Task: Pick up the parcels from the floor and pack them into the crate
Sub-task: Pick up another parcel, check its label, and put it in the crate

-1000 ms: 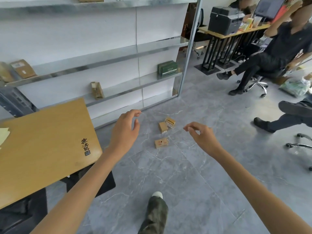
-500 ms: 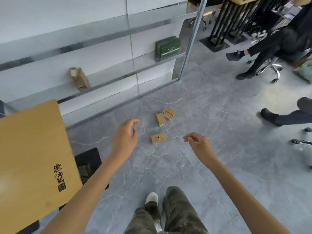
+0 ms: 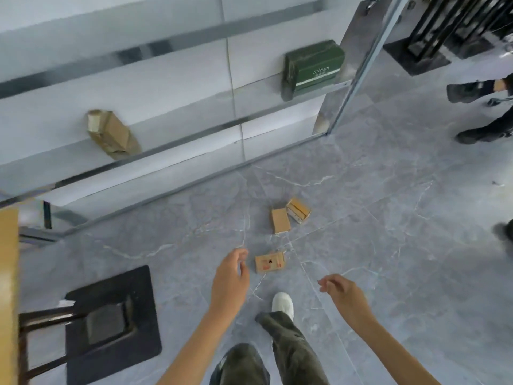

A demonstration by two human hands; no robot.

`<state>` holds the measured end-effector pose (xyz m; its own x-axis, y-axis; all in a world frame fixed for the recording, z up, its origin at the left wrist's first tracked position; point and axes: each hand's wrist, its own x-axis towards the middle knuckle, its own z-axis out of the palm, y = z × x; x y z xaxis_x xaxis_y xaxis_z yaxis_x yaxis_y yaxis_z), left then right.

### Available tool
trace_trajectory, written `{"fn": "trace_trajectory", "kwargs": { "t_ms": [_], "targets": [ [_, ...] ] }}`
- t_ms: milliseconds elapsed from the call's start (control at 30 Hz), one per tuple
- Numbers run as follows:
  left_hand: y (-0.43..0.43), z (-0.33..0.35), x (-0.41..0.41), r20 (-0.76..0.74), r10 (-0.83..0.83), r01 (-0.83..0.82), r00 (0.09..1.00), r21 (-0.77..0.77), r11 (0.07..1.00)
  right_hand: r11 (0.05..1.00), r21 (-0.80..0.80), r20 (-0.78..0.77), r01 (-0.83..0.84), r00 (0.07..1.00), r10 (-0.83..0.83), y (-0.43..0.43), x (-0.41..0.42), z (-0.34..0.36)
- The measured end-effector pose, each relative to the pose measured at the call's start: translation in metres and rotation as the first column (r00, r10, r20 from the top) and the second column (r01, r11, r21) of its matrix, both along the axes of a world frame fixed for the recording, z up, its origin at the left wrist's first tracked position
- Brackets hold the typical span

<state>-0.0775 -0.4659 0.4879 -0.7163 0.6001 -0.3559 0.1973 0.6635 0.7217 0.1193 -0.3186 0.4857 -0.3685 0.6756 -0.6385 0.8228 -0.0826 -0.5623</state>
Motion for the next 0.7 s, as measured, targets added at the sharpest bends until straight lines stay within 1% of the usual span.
{"fn": "trace_trajectory", "kwargs": {
  "t_ms": [67,133,267,333,400,433,533,567,600,667,700],
  "targets": [
    [0.023,-0.063,-0.008,0.067,0.035,-0.032,0.997,-0.038,0.999,0.999,-0.041,0.055,0.021,0.998,-0.019,0.024,-0.013,-0.062],
    [0.043,-0.139,-0.018,0.120,0.088,-0.077,0.989,-0.089,0.993,0.998,-0.059,0.110,-0.001,0.994,0.007,0.043,-0.027,-0.136],
    [0.076,-0.316,-0.035,0.247,0.146,-0.093,0.958,-0.216,0.972,0.985,-0.165,0.223,-0.047,0.971,0.084,0.081,-0.048,-0.314],
    [0.086,-0.397,-0.042,0.287,0.195,-0.106,0.938,-0.298,0.949,0.980,-0.199,0.274,0.000,0.960,0.056,0.093,-0.060,-0.391],
    [0.093,-0.465,-0.046,0.323,0.218,-0.094,0.921,-0.358,0.929,0.967,-0.245,0.285,0.070,0.959,0.003,0.098,-0.073,-0.455],
    [0.097,-0.494,-0.047,0.385,0.243,-0.087,0.891,-0.381,0.921,0.958,-0.279,0.281,0.072,0.960,0.010,0.101,-0.081,-0.482],
    [0.103,-0.566,-0.046,0.592,0.341,-0.047,0.730,-0.455,0.889,0.921,-0.386,0.251,0.046,0.966,0.056,0.097,-0.101,-0.540],
    [0.104,-0.585,-0.043,0.640,0.354,-0.022,0.682,-0.466,0.885,0.895,-0.444,0.241,0.043,0.968,0.073,0.095,-0.103,-0.554],
    [0.105,-0.600,-0.041,0.665,0.359,-0.003,0.655,-0.473,0.881,0.858,-0.509,0.236,0.065,0.969,0.067,0.093,-0.106,-0.565],
    [0.106,-0.609,-0.035,0.699,0.387,-0.004,0.601,-0.481,0.876,0.780,-0.603,0.238,0.168,0.971,-0.025,0.089,-0.111,-0.570],
    [0.105,-0.609,-0.031,0.712,0.405,-0.022,0.574,-0.481,0.876,0.759,-0.616,0.240,0.211,0.968,-0.074,0.086,-0.112,-0.568]
  ]
}}
